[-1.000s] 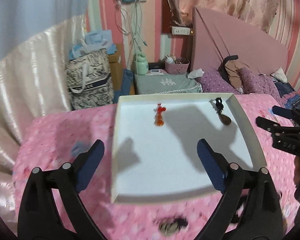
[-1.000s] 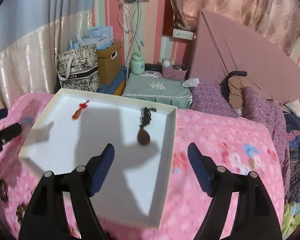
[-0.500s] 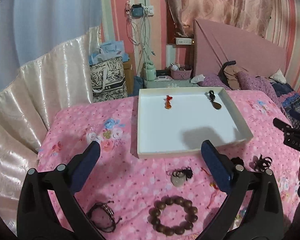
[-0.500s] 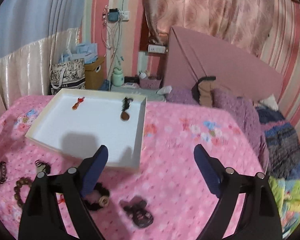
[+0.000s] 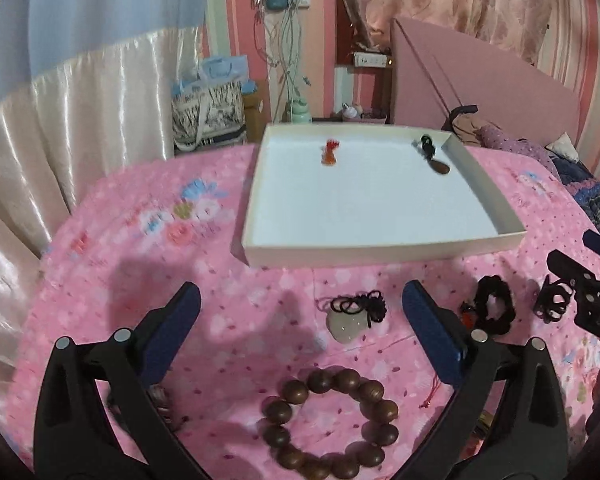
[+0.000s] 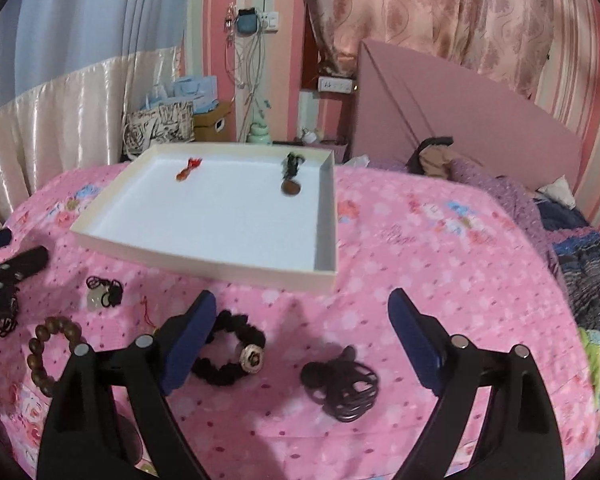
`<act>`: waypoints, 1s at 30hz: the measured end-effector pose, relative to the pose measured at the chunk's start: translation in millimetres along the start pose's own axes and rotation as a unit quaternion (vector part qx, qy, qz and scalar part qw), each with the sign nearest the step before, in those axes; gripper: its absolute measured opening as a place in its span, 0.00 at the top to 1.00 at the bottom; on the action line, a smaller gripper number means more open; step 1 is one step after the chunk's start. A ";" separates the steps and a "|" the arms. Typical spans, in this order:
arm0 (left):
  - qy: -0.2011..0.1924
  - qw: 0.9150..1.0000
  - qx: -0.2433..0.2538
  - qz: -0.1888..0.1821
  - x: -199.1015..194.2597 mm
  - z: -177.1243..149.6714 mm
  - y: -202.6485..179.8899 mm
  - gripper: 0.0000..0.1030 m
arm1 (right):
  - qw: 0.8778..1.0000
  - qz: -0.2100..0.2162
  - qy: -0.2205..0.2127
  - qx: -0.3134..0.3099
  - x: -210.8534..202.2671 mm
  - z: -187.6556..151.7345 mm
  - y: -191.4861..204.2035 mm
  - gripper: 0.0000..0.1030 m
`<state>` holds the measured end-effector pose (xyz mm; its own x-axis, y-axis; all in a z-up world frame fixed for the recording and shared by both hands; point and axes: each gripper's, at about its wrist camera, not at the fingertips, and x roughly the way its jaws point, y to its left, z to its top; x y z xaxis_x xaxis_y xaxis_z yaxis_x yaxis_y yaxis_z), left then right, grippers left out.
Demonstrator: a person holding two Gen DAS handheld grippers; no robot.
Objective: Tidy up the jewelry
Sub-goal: 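Withdraw both tools from the tray toward the remaining jewelry, then grasp the jade pendant with the left tool while the right tool grasps the black scrunchie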
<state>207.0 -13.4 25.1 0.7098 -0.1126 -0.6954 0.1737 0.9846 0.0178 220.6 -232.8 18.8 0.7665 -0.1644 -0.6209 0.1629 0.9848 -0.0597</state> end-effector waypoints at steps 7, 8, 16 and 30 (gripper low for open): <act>0.037 0.999 0.008 0.002 35.5 -20.9 -5.3 0.03 | 1.000 0.008 0.018 -0.005 17.2 -14.5 12.2 0.15; 0.041 0.999 0.009 0.001 39.2 -22.7 -6.1 0.03 | 1.000 0.004 0.021 -0.009 19.8 -16.6 13.9 0.15; 0.060 0.998 0.016 -0.029 54.3 -27.6 -11.4 0.03 | 0.999 0.006 0.047 -0.026 35.1 -28.5 24.2 0.15; 0.065 0.995 0.032 -0.063 66.5 -16.3 -29.8 0.26 | 0.998 0.018 0.057 -0.026 39.0 -30.9 28.3 0.31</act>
<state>237.9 -48.0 -33.4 0.5866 -0.2122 -0.7815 0.3017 0.9528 -0.0323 235.9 -209.6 -31.2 0.6949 -0.1249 -0.7082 0.1028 0.9919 -0.0740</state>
